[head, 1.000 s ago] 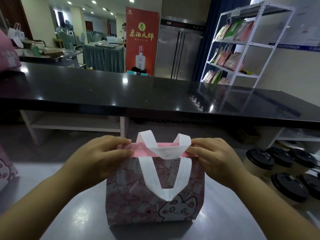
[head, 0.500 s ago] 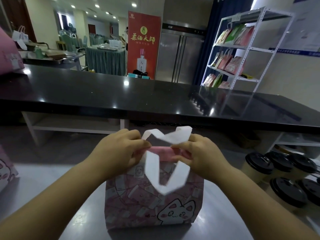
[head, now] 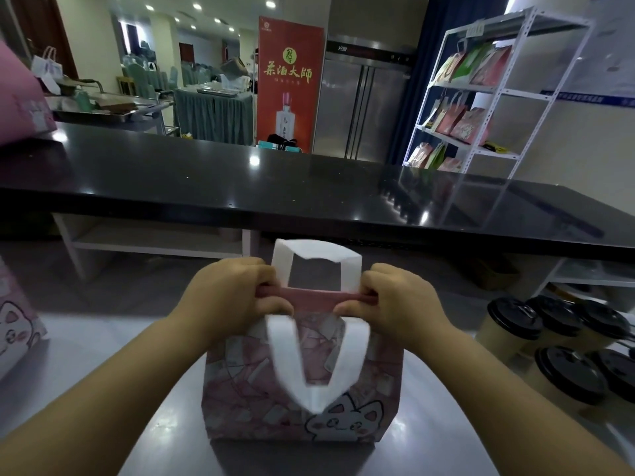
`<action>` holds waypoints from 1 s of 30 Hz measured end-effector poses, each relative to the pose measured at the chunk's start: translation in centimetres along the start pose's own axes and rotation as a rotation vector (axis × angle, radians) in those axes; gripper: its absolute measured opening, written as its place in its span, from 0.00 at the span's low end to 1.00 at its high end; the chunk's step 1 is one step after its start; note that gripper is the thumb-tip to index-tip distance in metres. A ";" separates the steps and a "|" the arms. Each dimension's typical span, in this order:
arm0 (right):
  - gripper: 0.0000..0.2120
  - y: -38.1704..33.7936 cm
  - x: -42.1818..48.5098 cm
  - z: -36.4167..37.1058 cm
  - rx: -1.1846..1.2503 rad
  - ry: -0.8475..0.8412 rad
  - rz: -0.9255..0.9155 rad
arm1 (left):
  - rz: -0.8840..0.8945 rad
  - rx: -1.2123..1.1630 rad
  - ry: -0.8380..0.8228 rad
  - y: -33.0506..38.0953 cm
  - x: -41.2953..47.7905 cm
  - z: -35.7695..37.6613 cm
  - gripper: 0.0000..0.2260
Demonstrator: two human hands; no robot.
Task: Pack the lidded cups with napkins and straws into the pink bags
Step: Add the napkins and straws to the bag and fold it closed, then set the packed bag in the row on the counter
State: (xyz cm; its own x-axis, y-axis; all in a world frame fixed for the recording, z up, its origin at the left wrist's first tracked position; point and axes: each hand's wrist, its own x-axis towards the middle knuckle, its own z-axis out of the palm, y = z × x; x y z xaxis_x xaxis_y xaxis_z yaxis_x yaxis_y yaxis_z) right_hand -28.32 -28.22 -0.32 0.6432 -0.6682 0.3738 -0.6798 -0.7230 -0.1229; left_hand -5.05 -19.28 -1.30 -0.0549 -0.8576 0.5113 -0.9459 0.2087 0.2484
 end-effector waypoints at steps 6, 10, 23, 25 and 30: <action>0.05 0.8 -1.2 -0.9 0.331 -0.124 0.043 | 0.009 -0.086 -0.043 -0.9 -1.0 -1.2 0.03; 0.15 1.6 -1.7 -0.9 0.414 -0.129 0.091 | -0.059 -0.179 -0.070 -1.3 -1.6 -1.4 0.05; 0.06 2.3 1.2 -1.3 0.464 -0.062 0.055 | -0.211 -0.119 -0.025 -1.9 -2.8 -4.5 0.10; 0.07 1.8 2.2 -1.9 0.511 -0.039 0.024 | -0.224 -0.142 0.015 -2.0 -2.9 -6.0 0.13; 0.07 -0.8 5.5 -4.0 0.562 0.095 -0.114 | -0.219 -0.186 0.123 -2.6 -3.0 -10.4 0.20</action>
State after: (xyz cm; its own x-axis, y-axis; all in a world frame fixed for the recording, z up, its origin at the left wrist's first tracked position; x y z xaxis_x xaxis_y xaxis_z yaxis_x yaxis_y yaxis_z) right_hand -25.67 -30.61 5.47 0.6491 -0.5811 0.4909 -0.3002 -0.7886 -0.5366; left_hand 0.94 -12.35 5.08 0.1935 -0.8306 0.5222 -0.8555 0.1178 0.5043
